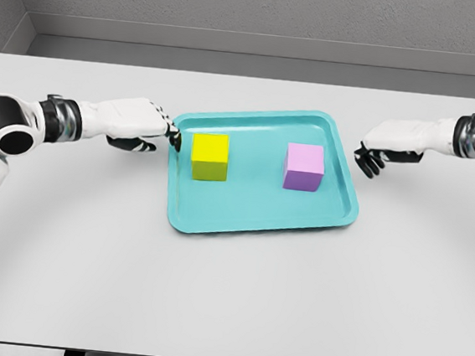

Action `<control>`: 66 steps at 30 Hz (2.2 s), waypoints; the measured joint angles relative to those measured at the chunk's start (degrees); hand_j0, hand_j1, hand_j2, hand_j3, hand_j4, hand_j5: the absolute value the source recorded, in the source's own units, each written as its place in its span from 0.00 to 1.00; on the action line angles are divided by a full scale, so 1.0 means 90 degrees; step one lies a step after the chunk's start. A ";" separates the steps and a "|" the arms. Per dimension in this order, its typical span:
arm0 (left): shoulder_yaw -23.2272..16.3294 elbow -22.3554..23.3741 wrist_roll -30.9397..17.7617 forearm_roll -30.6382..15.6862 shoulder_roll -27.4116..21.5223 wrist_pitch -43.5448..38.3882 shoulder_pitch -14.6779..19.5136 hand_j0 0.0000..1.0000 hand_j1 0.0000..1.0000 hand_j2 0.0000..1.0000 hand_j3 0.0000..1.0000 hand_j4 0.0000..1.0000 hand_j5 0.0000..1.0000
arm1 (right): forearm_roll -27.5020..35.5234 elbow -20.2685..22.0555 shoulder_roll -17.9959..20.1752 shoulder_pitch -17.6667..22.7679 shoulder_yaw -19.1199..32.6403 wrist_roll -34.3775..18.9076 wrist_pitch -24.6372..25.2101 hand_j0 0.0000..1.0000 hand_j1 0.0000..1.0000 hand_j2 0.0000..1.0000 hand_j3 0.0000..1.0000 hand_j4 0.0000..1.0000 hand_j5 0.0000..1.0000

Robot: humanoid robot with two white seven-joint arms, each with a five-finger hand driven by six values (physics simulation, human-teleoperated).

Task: Push two cubes

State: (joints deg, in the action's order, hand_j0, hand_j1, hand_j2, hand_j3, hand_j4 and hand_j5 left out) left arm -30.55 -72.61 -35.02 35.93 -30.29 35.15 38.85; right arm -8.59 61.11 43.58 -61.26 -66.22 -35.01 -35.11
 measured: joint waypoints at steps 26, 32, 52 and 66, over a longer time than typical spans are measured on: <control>-0.0047 -0.0007 0.0011 -0.0070 0.0339 -0.0054 0.0000 0.60 0.60 0.60 0.60 0.60 0.60 | -0.0403 -0.0111 -0.0575 -0.0274 -0.0742 0.0000 -0.0001 0.14 0.14 0.14 0.14 0.14 0.14; -0.0048 -0.0008 0.0013 -0.0068 0.0419 -0.0055 -0.0010 0.60 0.60 0.60 0.60 0.60 0.60 | -0.0379 -0.0153 -0.0693 -0.0274 -0.0844 -0.0010 0.0016 0.14 0.14 0.14 0.14 0.14 0.14; -0.0040 0.0429 0.0002 -0.0057 0.0663 -0.0013 0.0147 0.59 0.59 0.59 0.59 0.59 0.59 | -0.0170 -0.0276 -0.0900 -0.0322 -0.0932 -0.0065 0.0016 0.14 0.14 0.14 0.14 0.14 0.14; -0.0037 0.0625 0.0002 -0.0034 0.0735 -0.0004 0.0274 0.59 0.59 0.59 0.59 0.59 0.59 | 0.0141 -0.0730 -0.1147 -0.0371 -0.0912 -0.0190 0.0063 0.14 0.14 0.14 0.14 0.14 0.14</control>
State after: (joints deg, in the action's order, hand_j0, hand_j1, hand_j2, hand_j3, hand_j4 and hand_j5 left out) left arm -30.88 -66.99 -35.00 35.63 -23.67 35.12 41.31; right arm -7.32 54.53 33.26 -64.60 -74.43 -36.72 -34.54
